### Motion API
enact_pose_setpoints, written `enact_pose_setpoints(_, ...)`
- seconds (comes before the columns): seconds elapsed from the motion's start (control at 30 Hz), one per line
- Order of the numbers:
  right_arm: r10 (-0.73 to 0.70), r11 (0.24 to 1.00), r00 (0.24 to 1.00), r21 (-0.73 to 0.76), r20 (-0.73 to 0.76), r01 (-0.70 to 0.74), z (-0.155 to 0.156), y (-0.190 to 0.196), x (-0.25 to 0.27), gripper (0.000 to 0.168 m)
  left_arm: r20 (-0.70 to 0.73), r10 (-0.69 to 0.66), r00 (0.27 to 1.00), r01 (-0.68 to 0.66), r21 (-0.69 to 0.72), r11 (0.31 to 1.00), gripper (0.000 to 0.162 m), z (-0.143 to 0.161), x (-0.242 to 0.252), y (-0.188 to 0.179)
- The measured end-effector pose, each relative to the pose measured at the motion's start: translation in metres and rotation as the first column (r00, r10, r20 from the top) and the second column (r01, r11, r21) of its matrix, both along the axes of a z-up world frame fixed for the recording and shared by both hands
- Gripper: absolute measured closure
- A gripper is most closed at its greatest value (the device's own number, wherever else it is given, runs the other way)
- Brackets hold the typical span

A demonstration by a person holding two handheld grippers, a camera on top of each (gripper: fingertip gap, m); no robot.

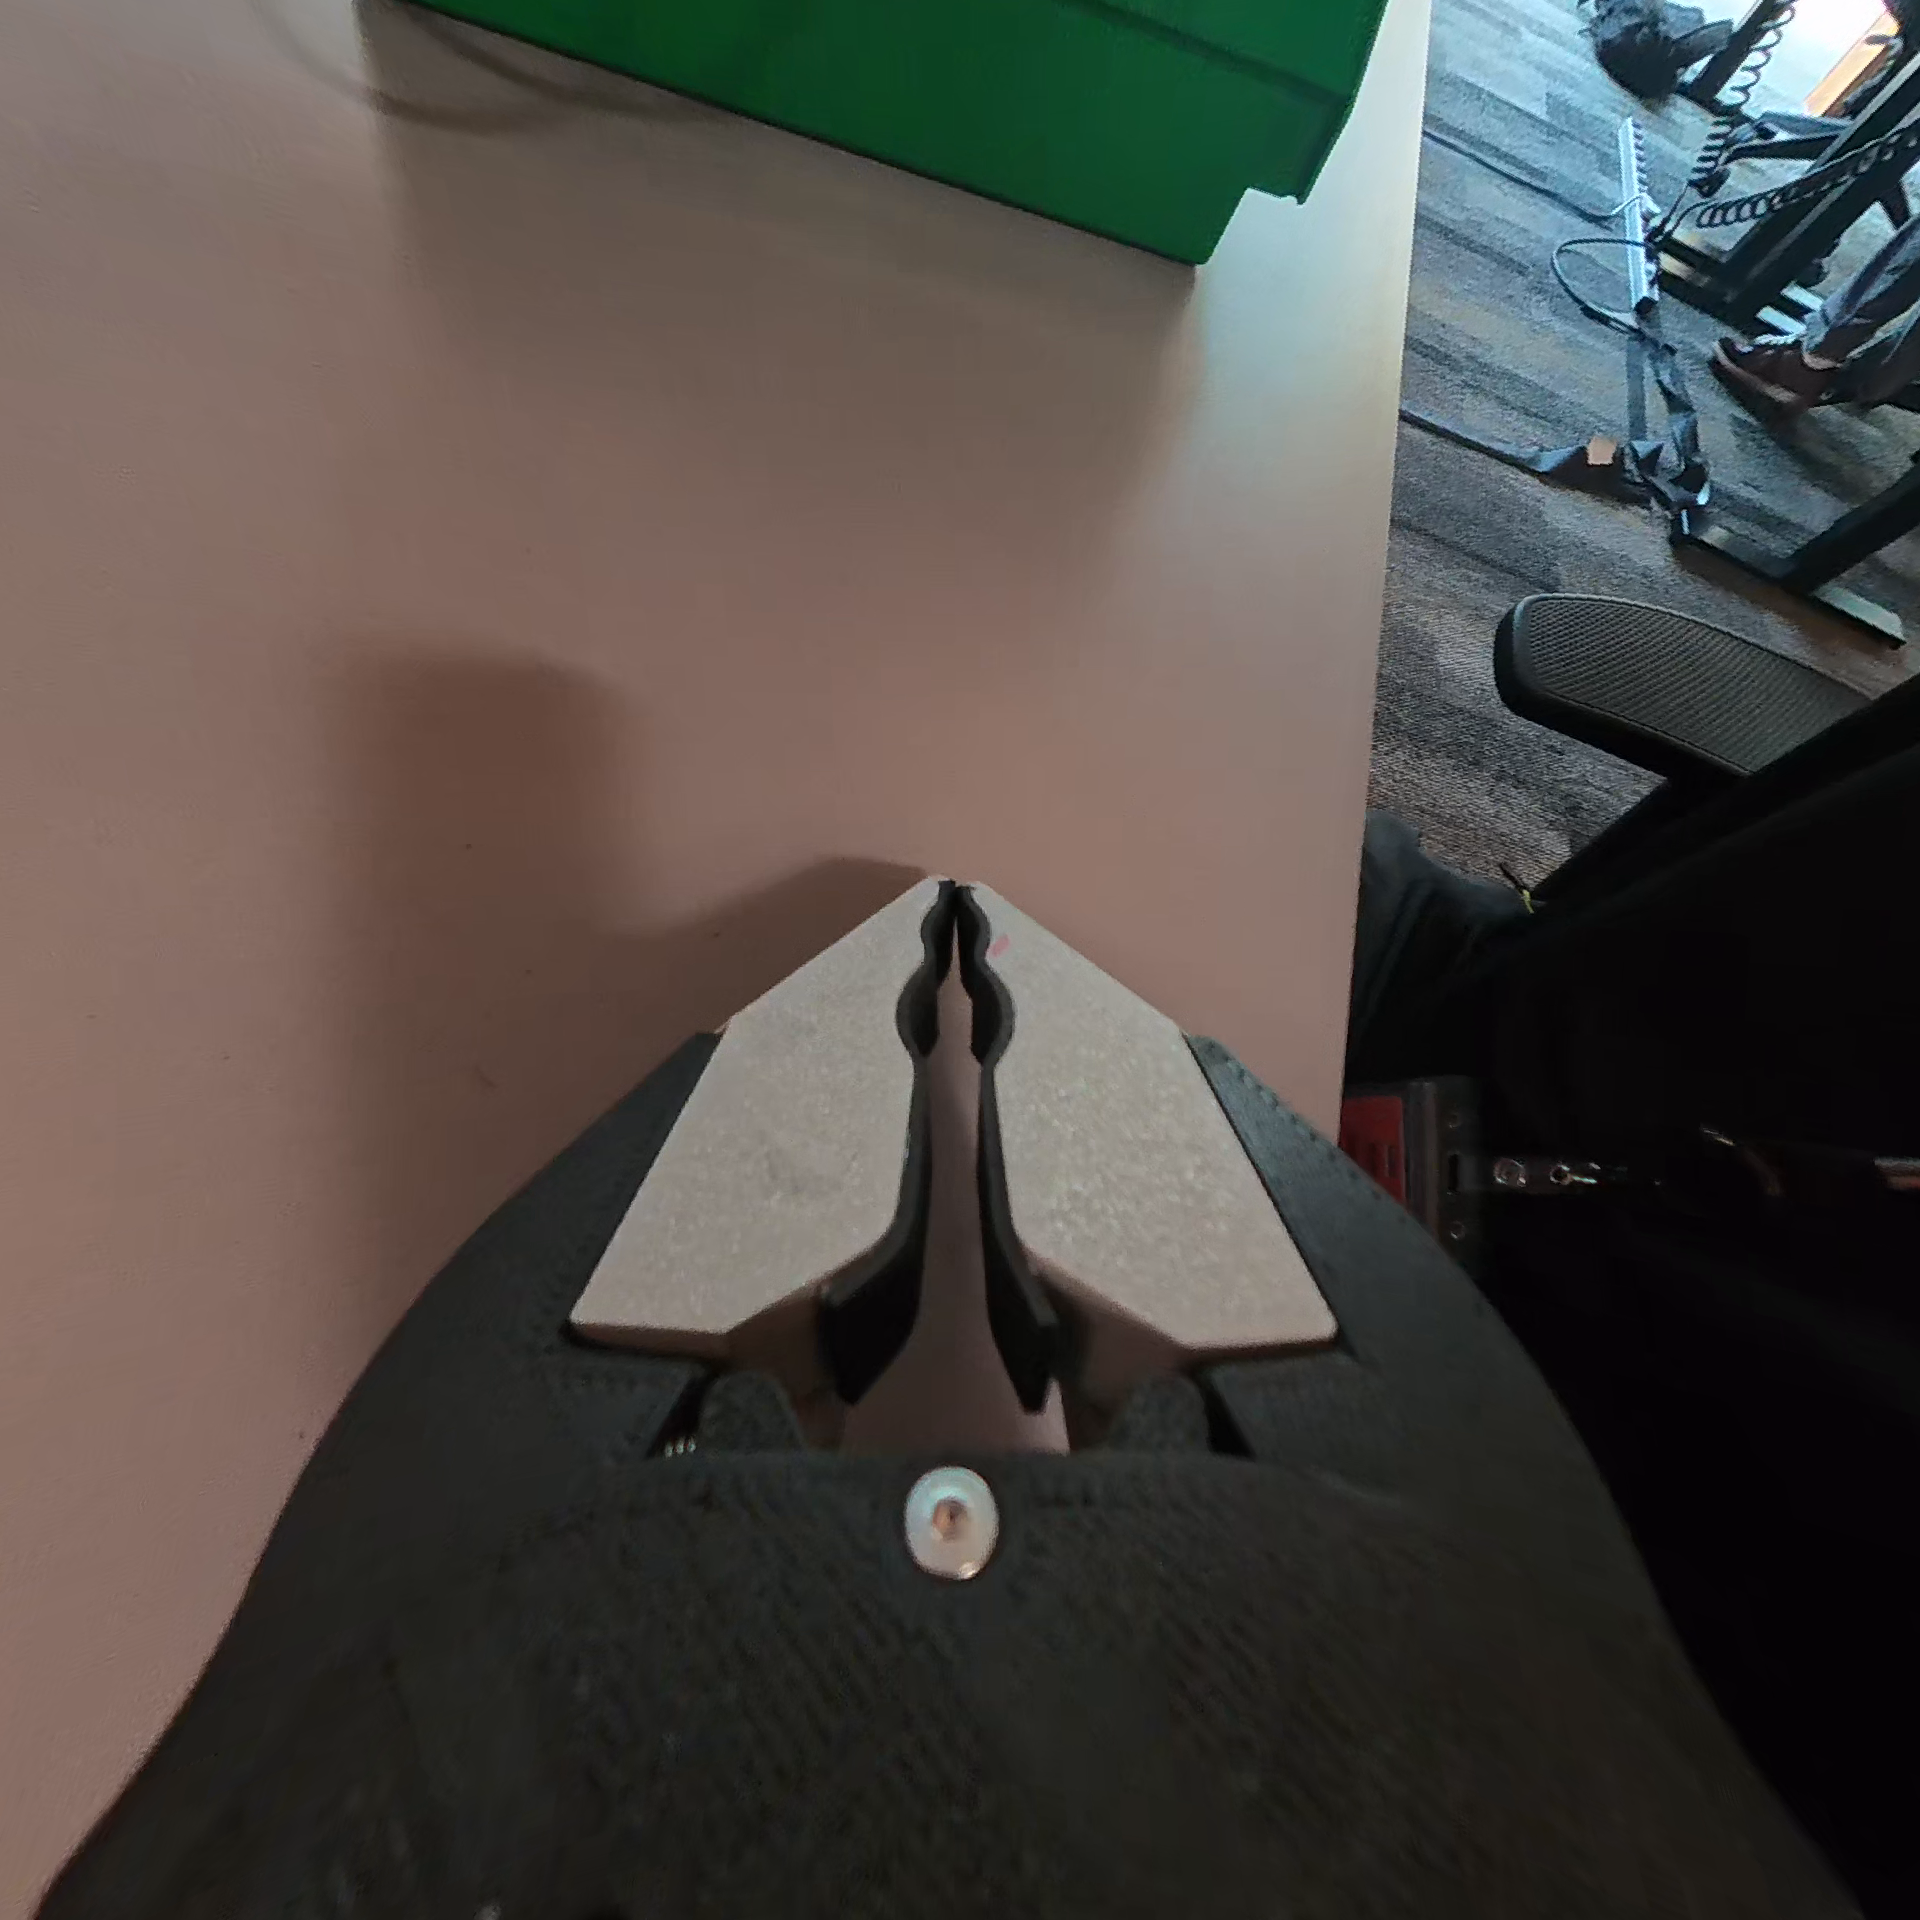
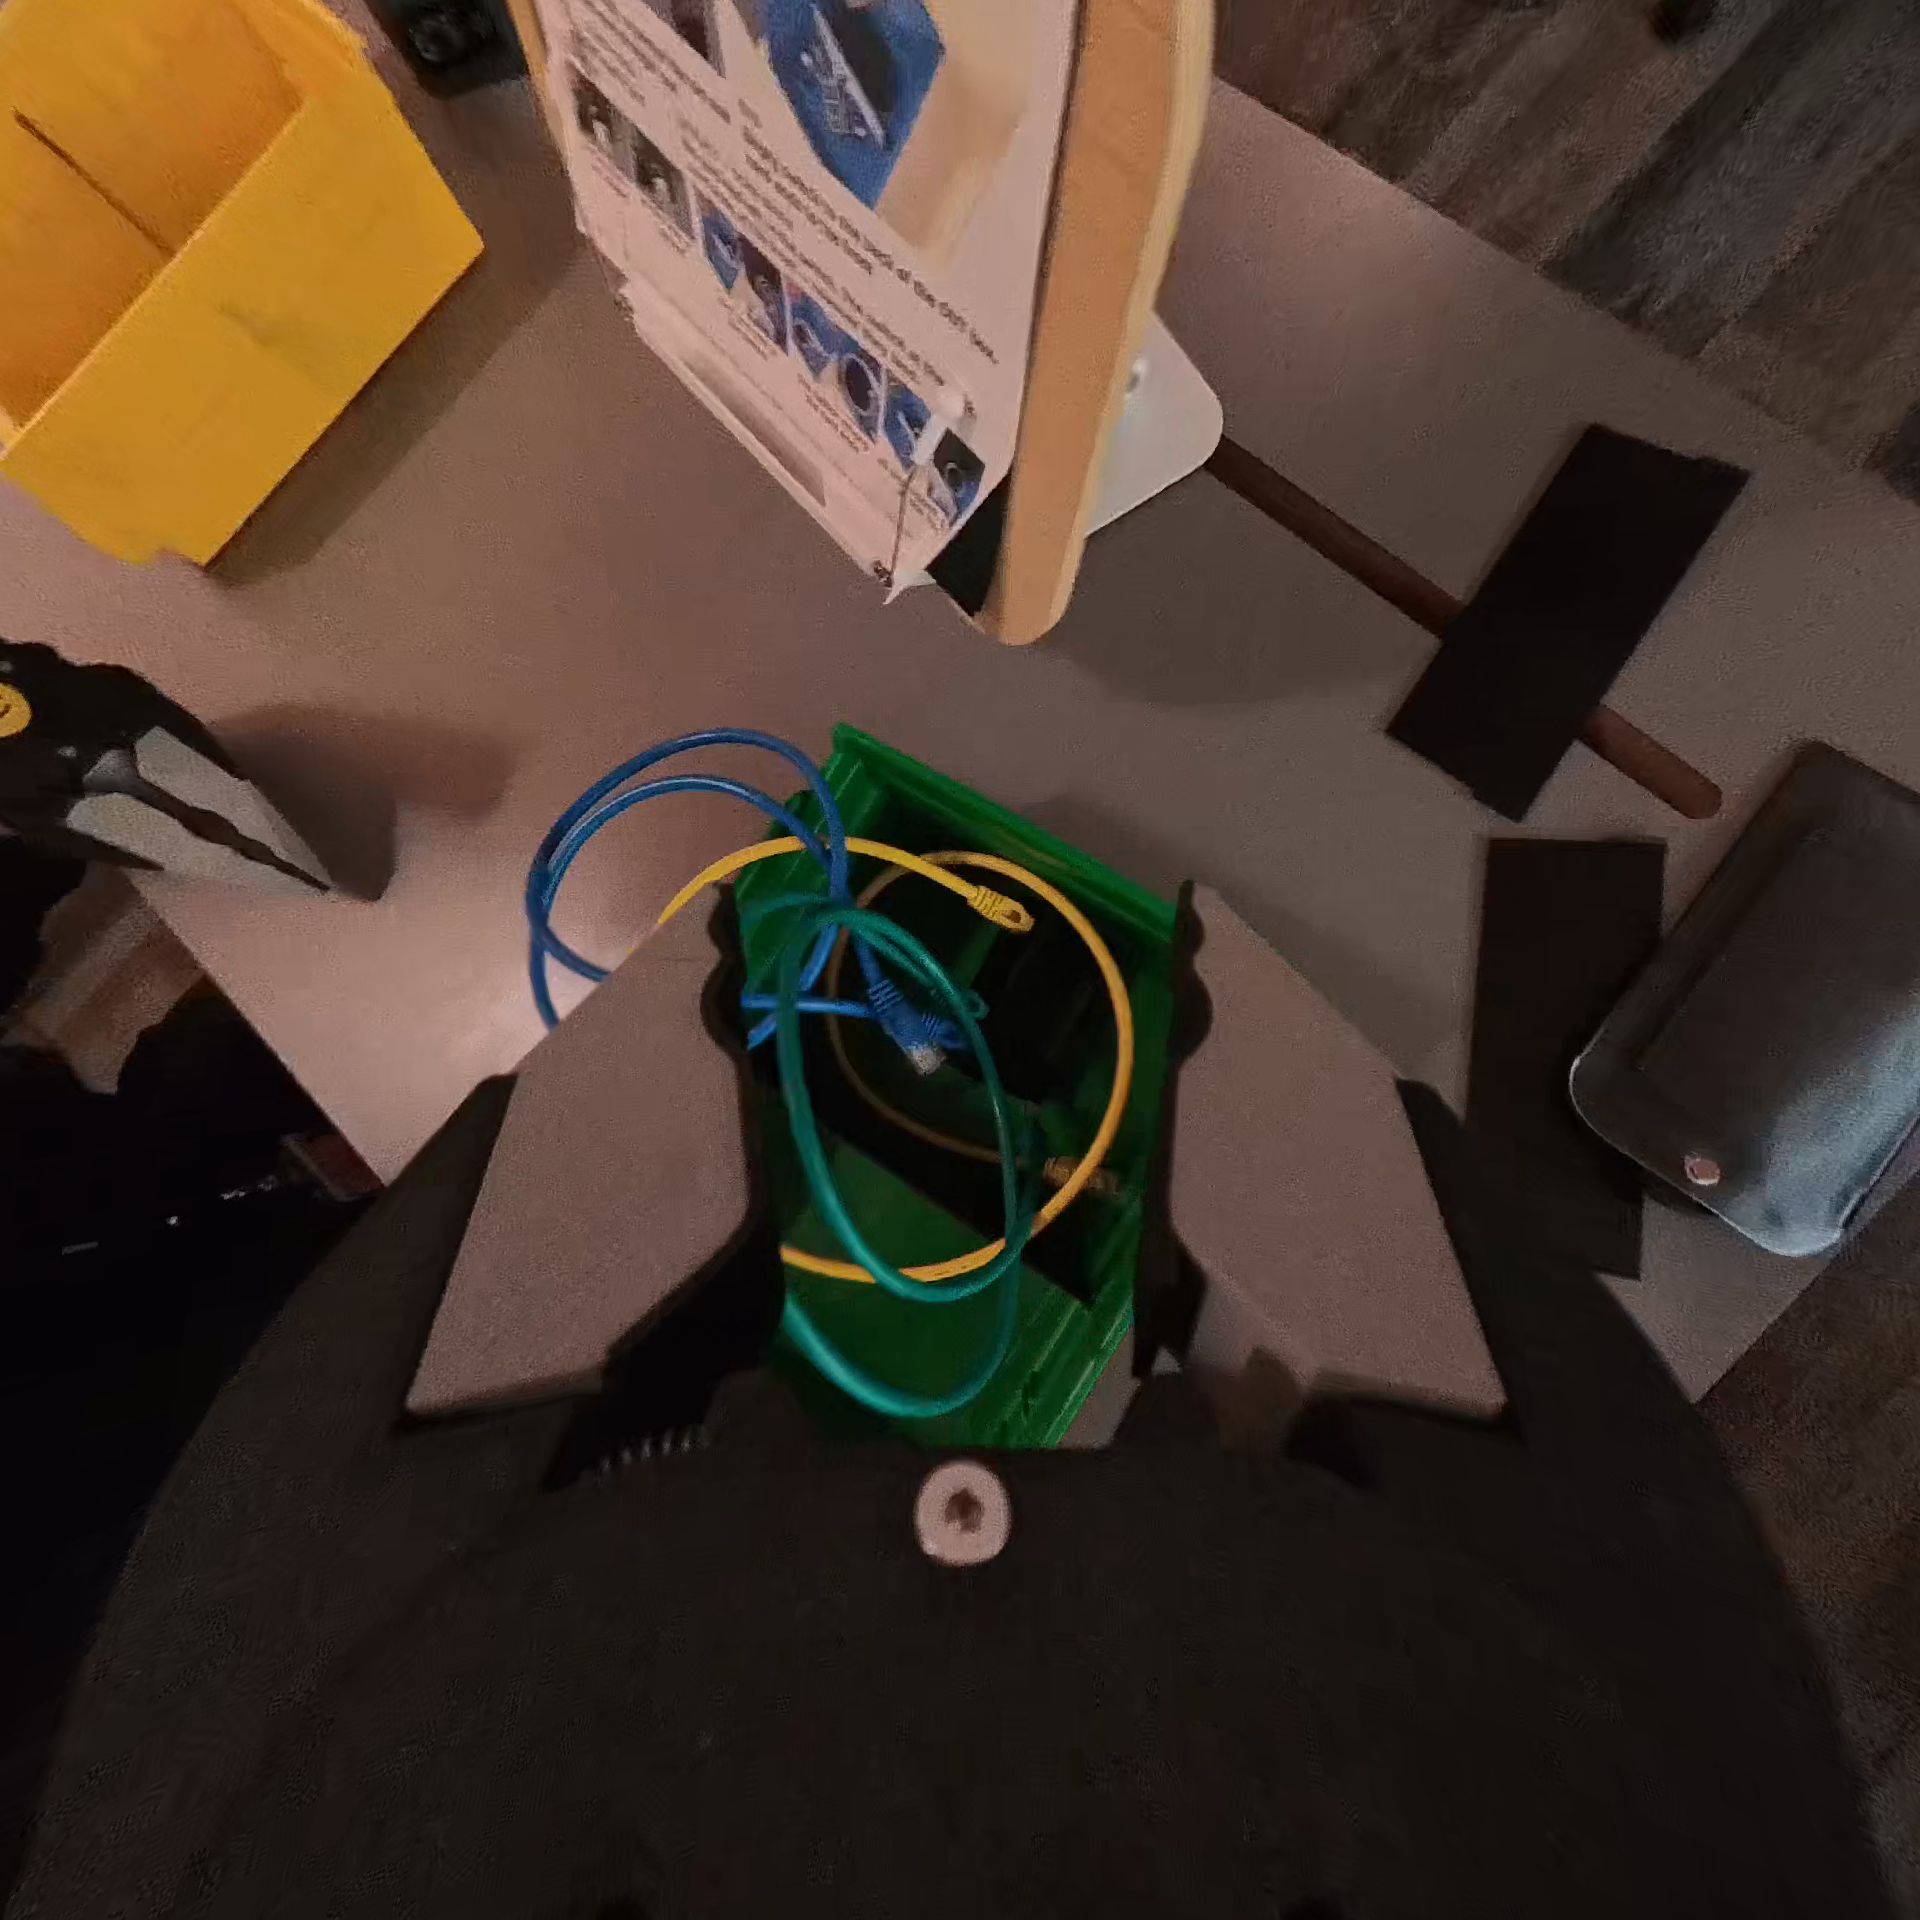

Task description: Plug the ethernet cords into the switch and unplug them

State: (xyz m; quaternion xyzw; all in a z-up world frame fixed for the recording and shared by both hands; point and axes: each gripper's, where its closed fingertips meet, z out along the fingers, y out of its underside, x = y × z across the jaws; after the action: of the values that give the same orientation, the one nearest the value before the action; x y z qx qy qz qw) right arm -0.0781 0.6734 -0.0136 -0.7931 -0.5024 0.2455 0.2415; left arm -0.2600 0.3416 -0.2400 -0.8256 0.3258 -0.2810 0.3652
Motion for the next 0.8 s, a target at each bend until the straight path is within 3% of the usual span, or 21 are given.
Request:
enact_pose_setpoints(0.07, 0.082, 0.997, 0.997, 0.01, -0.013, -0.082, 0.004, -0.025, 0.006, 0.089, 0.001, 0.0, 1.0, 0.0, 0.004, 1.0, 0.162, 0.0, 0.0, 0.0)
enact_pose_setpoints(0.17, 0.158, 0.983, 0.982, 0.074, 0.1, -0.165, -0.012, -0.055, 0.035, 0.089, 0.01, -0.006, 1.0, 0.006, 0.005, 1.0, 0.162, 0.002, 0.0, -0.001)
enact_pose_setpoints(0.23, 0.117, 0.977, 0.98, 0.159, 0.163, -0.144, -0.022, -0.052, 0.054, 0.093, 0.012, -0.012, 1.0, 0.012, -0.006, 1.0, 0.162, 0.001, 0.001, -0.002)
enact_pose_setpoints(0.37, 0.147, 0.977, 0.961, 0.116, 0.235, -0.178, -0.061, -0.063, 0.064, 0.104, 0.021, -0.029, 0.999, 0.03, -0.013, 0.999, 0.162, 0.001, 0.006, -0.002)
enact_pose_setpoints(0.43, 0.147, 0.97, 0.949, 0.149, 0.278, -0.194, -0.077, -0.056, 0.061, 0.119, 0.006, -0.035, 0.999, 0.035, -0.012, 0.999, 0.162, -0.001, 0.009, -0.003)
enact_pose_setpoints(0.5, 0.176, 0.97, 0.955, 0.12, 0.24, -0.209, -0.085, -0.056, 0.049, 0.159, -0.011, -0.038, 0.999, 0.038, -0.007, 0.999, 0.162, -0.002, 0.01, -0.004)
enact_pose_setpoints(0.53, 0.178, 0.973, 0.96, 0.107, 0.215, -0.204, -0.087, -0.053, 0.042, 0.166, -0.019, -0.038, 0.999, 0.038, -0.004, 0.999, 0.162, -0.003, 0.01, -0.004)
enact_pose_setpoints(0.63, 0.168, 0.983, 0.975, 0.05, 0.148, -0.177, -0.096, -0.04, 0.027, 0.166, -0.023, -0.042, 0.999, 0.042, 0.003, 0.999, 0.162, -0.003, 0.011, -0.004)
enact_pose_setpoints(0.8, 0.018, 0.998, 0.999, -0.054, 0.047, -0.015, -0.107, -0.002, 0.02, 0.165, 0.005, -0.036, 0.999, 0.036, -0.003, 0.999, 0.162, 0.0, 0.01, -0.004)
